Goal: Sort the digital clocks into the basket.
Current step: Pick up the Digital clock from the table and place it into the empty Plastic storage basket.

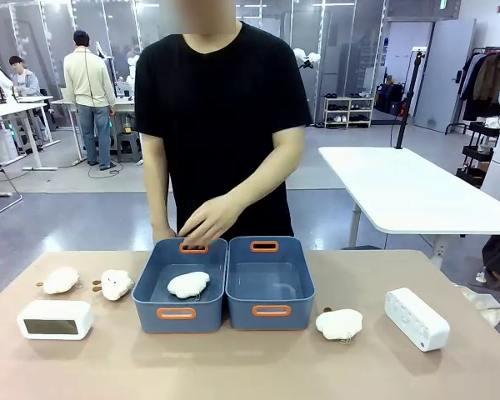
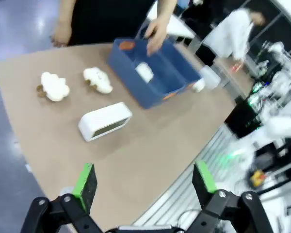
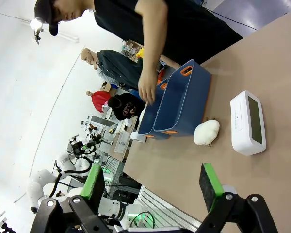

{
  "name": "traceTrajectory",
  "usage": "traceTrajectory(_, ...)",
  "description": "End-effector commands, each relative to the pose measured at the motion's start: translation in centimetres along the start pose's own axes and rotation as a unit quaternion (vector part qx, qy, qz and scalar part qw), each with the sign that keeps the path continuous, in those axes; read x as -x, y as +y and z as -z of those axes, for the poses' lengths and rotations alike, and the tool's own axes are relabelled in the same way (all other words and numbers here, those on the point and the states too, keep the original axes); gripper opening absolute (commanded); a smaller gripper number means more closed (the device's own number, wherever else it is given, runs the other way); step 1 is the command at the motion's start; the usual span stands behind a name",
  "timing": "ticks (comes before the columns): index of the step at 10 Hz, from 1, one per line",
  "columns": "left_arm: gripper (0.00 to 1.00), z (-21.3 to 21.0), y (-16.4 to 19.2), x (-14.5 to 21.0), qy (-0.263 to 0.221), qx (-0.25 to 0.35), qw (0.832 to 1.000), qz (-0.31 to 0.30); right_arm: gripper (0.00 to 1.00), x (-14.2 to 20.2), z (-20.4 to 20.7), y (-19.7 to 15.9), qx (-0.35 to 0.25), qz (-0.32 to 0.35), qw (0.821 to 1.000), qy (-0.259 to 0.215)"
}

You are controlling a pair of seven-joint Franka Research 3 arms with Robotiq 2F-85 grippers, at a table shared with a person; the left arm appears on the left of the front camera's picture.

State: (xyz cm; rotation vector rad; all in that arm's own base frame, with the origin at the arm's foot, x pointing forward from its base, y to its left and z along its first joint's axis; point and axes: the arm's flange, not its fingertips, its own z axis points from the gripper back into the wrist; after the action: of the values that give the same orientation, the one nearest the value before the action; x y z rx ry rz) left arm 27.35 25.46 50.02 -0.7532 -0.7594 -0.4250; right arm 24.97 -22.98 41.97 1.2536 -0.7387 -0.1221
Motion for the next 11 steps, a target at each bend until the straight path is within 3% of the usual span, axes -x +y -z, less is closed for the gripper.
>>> traceTrajectory(1,1.0,4.8,-2.0,-3.9,0.189,-0.13,0.946,0.227,1.0,-0.2,0.0,0.0,-0.006,-0.007,1.0,-0.005)
traceTrajectory(2,1.0,7.6,-2.5,-5.1,0.239,-0.122,0.919,0.288,1.0,-0.2,0.0,0.0,-0.006,-0.007,1.0,-0.005)
traceTrajectory(4,1.0,12.9,-3.3,-6.5,0.294,-0.1,0.862,0.401,1.0,-0.2,0.0,0.0,-0.006,-0.007,1.0,-0.005)
traceTrajectory(6,1.0,16.9,-4.3,-6.8,0.361,-0.071,0.796,0.48,1.0,-0.2,0.0,0.0,-0.006,-0.007,1.0,-0.005)
traceTrajectory(7,1.0,18.5,-4.7,-7.0,0.379,-0.061,0.776,0.5,1.0,-0.2,0.0,0.0,-0.006,-0.007,1.0,-0.005)
traceTrajectory(10,1.0,24.0,-5.5,-6.1,0.424,-0.009,0.742,0.519,1.0,-0.2,0.0,0.0,-0.006,-0.007,1.0,-0.005)
traceTrajectory(11,1.0,26.2,-5.4,-6.3,0.427,-0.002,0.739,0.521,1.0,-0.2,0.0,0.0,-0.006,-0.007,1.0,-0.005)
